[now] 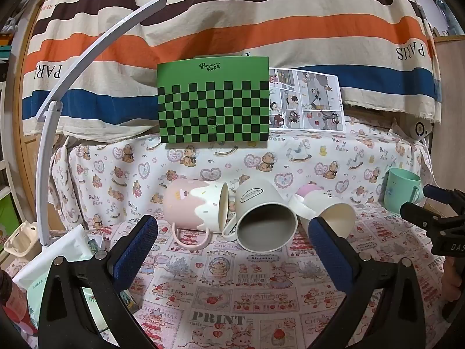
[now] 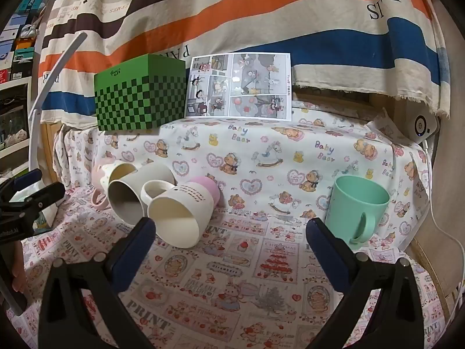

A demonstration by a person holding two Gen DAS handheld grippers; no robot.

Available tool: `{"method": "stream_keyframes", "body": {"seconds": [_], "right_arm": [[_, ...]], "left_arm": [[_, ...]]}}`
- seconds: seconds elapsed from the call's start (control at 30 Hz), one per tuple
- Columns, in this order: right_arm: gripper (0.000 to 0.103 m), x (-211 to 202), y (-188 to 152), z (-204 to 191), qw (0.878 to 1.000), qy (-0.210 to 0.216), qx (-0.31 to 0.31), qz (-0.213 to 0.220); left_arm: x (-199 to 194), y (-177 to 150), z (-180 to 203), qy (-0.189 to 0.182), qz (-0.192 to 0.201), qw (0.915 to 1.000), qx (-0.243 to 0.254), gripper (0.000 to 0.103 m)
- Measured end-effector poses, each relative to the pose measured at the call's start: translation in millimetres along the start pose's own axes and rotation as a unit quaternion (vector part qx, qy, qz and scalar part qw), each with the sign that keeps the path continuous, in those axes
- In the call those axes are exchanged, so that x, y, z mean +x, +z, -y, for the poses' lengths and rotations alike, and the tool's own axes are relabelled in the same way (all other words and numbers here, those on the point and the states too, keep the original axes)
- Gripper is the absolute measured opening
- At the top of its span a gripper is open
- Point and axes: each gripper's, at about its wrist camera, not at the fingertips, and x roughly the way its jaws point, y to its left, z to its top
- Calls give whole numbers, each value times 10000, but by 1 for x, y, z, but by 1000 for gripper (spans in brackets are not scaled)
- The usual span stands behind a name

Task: Flip cup upside down

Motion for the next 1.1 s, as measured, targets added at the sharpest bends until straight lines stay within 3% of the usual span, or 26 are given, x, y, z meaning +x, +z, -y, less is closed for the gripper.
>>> {"method": "stream_keyframes", "body": {"seconds": [1.1], "right_arm": [[103,1,0,-1,10000,1,-11,-14]], "left_arm": [[0,0,0,3,-5,10000,10,103]]}}
